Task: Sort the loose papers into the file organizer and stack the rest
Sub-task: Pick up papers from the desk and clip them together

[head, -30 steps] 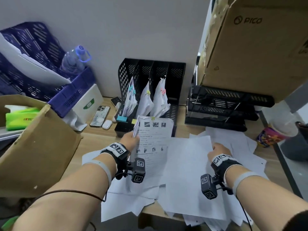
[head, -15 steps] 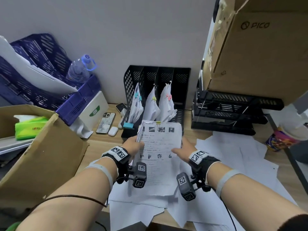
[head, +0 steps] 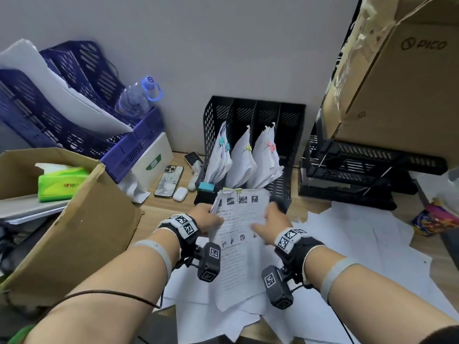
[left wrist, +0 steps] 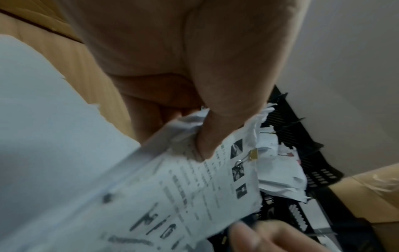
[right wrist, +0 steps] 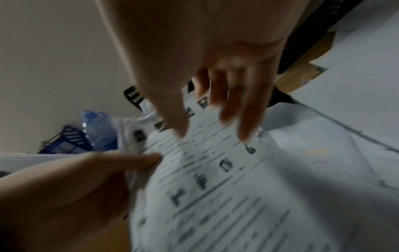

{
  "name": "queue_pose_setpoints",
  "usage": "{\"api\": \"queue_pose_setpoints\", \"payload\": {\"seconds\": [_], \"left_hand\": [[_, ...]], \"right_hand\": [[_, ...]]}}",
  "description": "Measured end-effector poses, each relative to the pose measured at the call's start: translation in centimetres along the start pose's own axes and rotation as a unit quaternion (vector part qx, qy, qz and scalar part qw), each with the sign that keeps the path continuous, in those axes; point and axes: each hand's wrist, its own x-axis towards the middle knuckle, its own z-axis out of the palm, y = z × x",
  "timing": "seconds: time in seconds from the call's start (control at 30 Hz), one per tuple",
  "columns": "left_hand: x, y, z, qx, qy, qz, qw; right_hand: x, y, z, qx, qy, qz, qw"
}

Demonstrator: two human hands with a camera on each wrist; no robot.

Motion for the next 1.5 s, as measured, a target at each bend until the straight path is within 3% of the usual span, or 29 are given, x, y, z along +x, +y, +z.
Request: {"api": "queue_pose_setpoints", "payload": {"seconds": [0.07,0.13,0.23,0.33,0.4,0.53,0.63,0.7,0.8,0.87,0.97,1.03,1.17,1.33,1.43,1.5], "left_hand": [[0.0,1.2,0.2,-0.016,-0.018,0.036,0.999],[0.0,2.7,0.4,-0.018,-0.036,0.083,0.996],[0.0,5.0,0.7,-0.028,-0.098,0.154,0.983],[-0.1,6.9,0.3,-0.052,-0.147,0.173,0.972],[0.3,7.9,0.0,-0.065,-0.152,0.180,0.970],[2.8,9.4,-0.2,-0.048,-0.053,0.207,0.976],[4.8,10.3,-0.1,0.134,0.032,0.246,0.959],[5.7,11.2,0.3,0.254,0.046,0.244,0.935],[6.3,12.4,0.8,0.341,0.017,0.210,0.916],[6.5,12.6,0.5,0.373,0.039,0.183,0.909],[7.4,11.9,-0.9,0.343,0.138,0.177,0.912],[8.1,11.5,-2.2,0.322,0.167,0.178,0.915],[8.5,11.0,-4.8,0.300,0.184,0.175,0.920],[8.7,10.8,-6.3,0.288,0.188,0.206,0.916],[8.8,10.6,-6.7,0.277,0.185,0.221,0.917],[9.1,10.4,-6.9,0.275,0.172,0.227,0.919]], "right_hand": [[-1.3,-2.2,0.4,0.056,-0.134,0.009,0.989],[-1.8,-4.1,1.1,0.093,-0.175,0.018,0.980],[-0.8,-5.5,1.2,0.092,-0.087,0.033,0.991],[0.0,-5.5,-0.6,0.029,0.031,0.022,0.999],[-0.2,-5.5,-2.4,0.050,0.063,0.002,0.997],[-0.8,-5.7,-6.9,0.064,0.109,-0.017,0.992],[-1.8,-6.7,-10.7,0.060,0.175,-0.048,0.982],[-2.5,-7.7,-12.7,0.101,0.209,-0.069,0.970],[-2.8,-9.1,-14.9,0.140,0.235,-0.095,0.957],[-2.5,-10.0,-15.8,0.156,0.232,-0.113,0.953],[-1.1,-10.9,-15.4,0.165,0.196,-0.123,0.959],[0.4,-11.2,-14.2,0.147,0.163,-0.122,0.968],[3.9,-12.0,-11.4,0.100,0.094,-0.101,0.985],[7.8,-13.8,-9.4,0.103,0.118,-0.069,0.985],[9.4,-13.9,-7.5,0.085,0.078,-0.029,0.993],[10.0,-13.8,-6.6,0.127,0.059,-0.005,0.990]]}}
